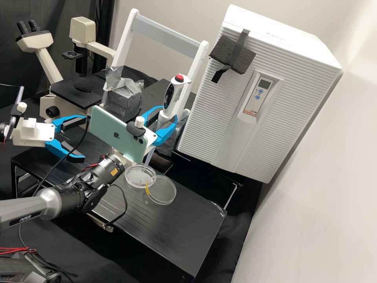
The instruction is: Use the pipette
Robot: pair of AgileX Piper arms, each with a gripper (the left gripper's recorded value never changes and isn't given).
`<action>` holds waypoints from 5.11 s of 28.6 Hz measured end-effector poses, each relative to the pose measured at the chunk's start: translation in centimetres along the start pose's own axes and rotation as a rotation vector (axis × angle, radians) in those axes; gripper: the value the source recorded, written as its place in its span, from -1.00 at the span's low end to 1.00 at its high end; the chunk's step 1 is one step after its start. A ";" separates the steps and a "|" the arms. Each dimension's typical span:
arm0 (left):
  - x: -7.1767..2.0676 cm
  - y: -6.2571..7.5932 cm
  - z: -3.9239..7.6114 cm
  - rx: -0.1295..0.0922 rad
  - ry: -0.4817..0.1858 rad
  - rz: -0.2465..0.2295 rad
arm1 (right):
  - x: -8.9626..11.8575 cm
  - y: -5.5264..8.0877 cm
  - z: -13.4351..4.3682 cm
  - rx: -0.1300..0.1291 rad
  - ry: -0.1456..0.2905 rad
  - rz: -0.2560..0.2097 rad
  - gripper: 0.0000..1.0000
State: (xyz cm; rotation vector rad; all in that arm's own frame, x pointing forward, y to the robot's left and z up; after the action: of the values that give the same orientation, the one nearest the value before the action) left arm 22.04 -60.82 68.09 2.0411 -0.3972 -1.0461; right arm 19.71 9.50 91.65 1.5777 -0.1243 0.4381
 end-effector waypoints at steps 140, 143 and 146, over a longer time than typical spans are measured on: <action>-4.99 11.3 -11.2 0.060 0.397 0.327 | 19.1 -8.2 -11.0 0.046 -0.004 -0.372 -1.00; -4.99 11.3 -11.2 0.060 0.397 0.327 | 19.1 -8.2 -11.0 0.046 -0.004 -0.372 -1.00; -4.99 11.3 -11.2 0.060 0.397 0.327 | 19.1 -8.2 -11.0 0.046 -0.004 -0.372 -1.00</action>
State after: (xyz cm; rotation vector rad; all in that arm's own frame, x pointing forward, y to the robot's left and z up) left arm 28.68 -59.43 83.34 2.0850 -0.5332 -0.4252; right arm 37.83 24.38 90.58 1.6043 0.1758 0.1469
